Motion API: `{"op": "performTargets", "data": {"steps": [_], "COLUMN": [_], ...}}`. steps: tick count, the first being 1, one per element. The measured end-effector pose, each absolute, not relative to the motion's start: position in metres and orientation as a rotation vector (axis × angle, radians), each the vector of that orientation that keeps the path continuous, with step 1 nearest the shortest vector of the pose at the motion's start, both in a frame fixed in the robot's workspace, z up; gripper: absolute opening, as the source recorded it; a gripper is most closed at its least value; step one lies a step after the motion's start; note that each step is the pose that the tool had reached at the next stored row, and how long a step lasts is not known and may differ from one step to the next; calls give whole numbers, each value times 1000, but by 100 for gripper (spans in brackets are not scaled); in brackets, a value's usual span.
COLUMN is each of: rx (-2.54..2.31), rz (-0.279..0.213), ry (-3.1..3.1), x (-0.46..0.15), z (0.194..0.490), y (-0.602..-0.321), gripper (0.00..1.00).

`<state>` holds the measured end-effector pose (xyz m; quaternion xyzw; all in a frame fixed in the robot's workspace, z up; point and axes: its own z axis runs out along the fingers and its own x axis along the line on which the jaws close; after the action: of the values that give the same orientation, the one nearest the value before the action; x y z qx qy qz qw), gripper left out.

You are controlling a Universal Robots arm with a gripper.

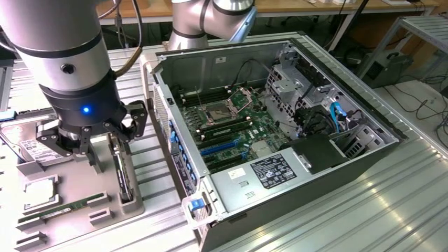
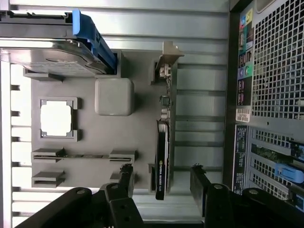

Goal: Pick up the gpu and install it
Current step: 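Pick up the gpu and move the gpu toward the slot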

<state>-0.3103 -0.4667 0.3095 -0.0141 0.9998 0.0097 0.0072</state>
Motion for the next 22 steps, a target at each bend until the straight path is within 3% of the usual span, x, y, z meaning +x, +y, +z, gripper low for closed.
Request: {"op": "performTargets", "data": {"steps": [22], "rx": [-46], "rz": [32], "ry": [3126], "x": [-310], "z": [287], "y": [-467], "gripper": [60]}}
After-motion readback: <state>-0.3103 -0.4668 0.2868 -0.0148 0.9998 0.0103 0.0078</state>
